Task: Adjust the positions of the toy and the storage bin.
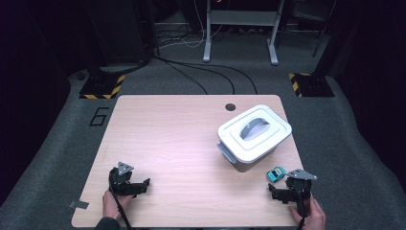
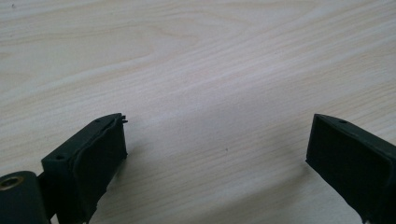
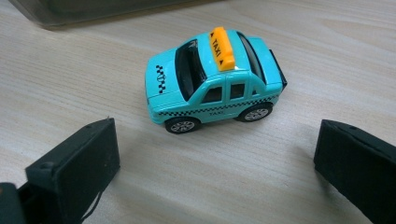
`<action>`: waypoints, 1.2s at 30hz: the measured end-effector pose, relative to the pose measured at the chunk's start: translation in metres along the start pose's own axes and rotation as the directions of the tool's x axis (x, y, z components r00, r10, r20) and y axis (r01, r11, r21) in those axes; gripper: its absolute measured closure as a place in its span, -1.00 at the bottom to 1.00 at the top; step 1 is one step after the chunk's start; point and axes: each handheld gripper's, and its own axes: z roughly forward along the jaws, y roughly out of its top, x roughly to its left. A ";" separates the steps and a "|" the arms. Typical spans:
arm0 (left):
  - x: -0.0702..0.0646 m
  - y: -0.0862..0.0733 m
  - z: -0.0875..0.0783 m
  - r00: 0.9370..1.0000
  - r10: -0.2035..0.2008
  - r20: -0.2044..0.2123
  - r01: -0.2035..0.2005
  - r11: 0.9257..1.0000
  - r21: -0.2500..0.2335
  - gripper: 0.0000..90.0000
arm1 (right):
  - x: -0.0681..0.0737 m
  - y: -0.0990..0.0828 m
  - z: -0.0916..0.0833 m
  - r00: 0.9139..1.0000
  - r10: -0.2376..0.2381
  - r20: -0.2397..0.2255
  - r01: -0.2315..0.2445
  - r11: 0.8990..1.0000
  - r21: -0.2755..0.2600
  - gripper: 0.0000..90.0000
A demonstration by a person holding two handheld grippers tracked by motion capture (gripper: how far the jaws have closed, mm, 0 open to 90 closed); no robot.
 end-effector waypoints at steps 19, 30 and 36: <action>-0.046 0.066 -0.015 0.991 0.108 0.078 -0.106 0.994 -0.026 -0.88 | -0.005 0.005 0.005 0.996 -0.058 -0.065 0.059 0.998 0.000 -1.00; -0.073 0.114 -0.026 0.975 0.192 0.107 -0.187 0.980 -0.062 -0.89 | -0.005 0.006 0.007 0.995 -0.072 -0.073 0.072 0.997 -0.003 -1.00; -0.088 0.142 -0.027 0.970 0.204 0.130 -0.193 0.977 -0.091 -0.93 | -0.005 0.007 0.007 0.995 -0.072 -0.073 0.072 0.997 -0.003 -1.00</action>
